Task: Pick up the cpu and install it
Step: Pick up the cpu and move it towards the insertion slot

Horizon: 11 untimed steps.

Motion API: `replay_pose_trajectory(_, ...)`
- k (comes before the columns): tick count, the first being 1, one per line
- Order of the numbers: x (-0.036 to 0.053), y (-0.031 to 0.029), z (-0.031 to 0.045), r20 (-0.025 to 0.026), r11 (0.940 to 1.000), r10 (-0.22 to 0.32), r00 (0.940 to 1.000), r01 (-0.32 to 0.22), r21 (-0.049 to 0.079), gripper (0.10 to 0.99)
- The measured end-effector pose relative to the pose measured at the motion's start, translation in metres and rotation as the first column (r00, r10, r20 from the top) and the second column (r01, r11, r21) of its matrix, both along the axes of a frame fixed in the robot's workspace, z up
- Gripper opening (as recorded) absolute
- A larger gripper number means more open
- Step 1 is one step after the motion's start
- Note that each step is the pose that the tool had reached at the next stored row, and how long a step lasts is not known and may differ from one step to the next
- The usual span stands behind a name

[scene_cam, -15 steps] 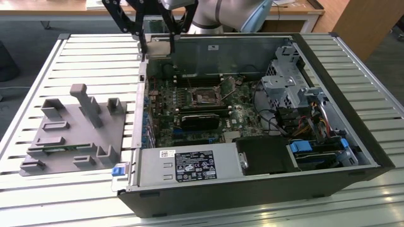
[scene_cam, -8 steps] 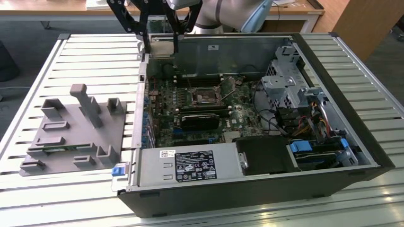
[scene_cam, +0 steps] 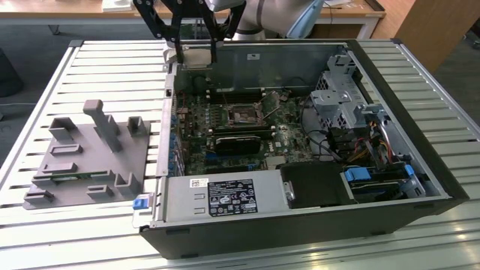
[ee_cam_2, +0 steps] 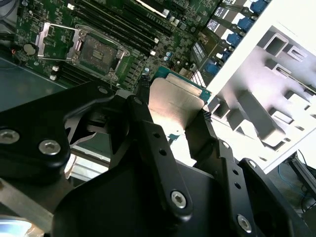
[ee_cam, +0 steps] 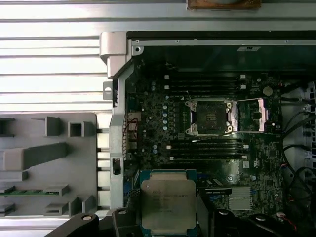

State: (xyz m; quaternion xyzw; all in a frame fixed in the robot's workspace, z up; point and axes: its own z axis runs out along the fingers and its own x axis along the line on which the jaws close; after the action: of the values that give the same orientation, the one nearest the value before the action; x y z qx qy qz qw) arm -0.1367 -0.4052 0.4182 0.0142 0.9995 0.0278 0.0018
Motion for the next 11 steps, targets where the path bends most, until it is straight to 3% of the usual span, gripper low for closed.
replay_pose_trajectory(11,0.0228,0.0001,0.0000,0.0001,1.0000,0.000,1.0000,0.000,0.000,0.541)
